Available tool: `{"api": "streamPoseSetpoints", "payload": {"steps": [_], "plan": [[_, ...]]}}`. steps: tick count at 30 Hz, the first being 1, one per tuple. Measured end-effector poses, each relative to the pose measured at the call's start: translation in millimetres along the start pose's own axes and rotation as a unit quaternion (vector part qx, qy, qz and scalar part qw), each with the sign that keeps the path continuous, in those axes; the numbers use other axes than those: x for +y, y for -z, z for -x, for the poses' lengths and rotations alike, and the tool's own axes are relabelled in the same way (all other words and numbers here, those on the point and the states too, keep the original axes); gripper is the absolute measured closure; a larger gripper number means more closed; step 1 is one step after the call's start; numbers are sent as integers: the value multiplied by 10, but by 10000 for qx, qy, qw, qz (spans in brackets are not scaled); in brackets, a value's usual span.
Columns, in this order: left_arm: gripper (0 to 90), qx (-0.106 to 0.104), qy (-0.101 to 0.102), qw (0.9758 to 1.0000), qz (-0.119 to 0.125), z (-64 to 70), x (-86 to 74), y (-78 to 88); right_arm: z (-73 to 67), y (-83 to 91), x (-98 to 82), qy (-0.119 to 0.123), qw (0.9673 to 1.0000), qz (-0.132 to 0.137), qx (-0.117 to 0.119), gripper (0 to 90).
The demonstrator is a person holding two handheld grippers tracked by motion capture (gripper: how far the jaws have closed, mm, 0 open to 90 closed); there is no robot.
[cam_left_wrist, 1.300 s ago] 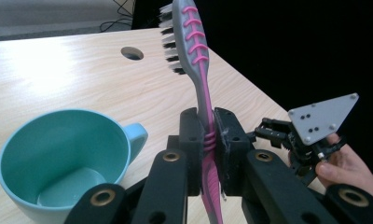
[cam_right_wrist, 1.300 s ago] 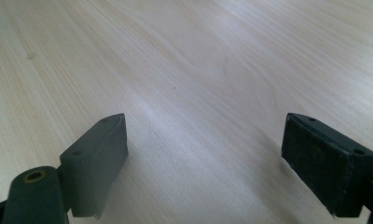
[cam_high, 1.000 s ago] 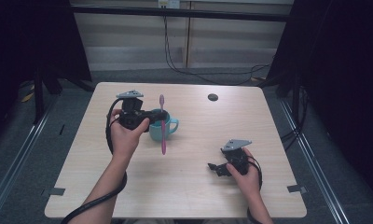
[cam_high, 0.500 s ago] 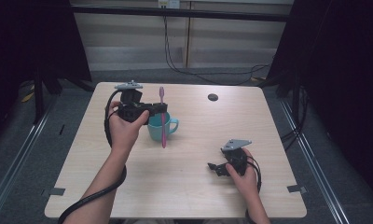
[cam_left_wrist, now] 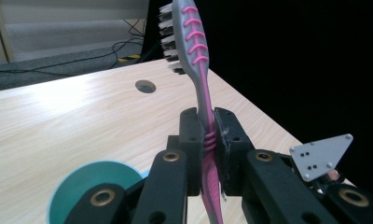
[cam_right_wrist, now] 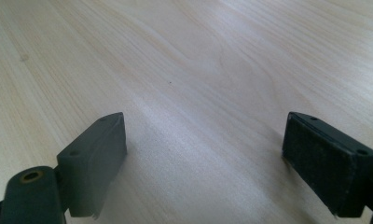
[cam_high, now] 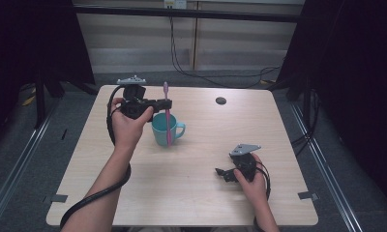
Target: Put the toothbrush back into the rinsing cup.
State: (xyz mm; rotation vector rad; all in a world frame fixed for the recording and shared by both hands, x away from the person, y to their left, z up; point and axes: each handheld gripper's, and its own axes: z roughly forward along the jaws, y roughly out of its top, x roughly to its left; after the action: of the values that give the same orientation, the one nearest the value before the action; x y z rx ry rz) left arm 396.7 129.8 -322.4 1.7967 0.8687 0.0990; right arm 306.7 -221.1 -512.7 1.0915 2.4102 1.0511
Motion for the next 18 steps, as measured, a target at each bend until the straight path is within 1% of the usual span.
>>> {"api": "streamPoseSetpoints", "payload": {"steps": [7, 14, 16, 18], "plan": [[828, 73, 40, 10000, 15, -74, 42, -3, -1, 0, 1, -14, 10000, -3, -1, 132], [828, 79, 55, 9999, 33, -120, 76, -29, -1, -1, 1, -14, 10000, -3, -5, 132], [827, 118, 47, 9999, 23, -126, 89, -42, 0, -1, 1, -14, 10000, -2, -5, 132], [828, 92, 80, 9999, 64, -139, 104, -57, -1, -1, 1, -14, 10000, -1, -6, 132]]}}
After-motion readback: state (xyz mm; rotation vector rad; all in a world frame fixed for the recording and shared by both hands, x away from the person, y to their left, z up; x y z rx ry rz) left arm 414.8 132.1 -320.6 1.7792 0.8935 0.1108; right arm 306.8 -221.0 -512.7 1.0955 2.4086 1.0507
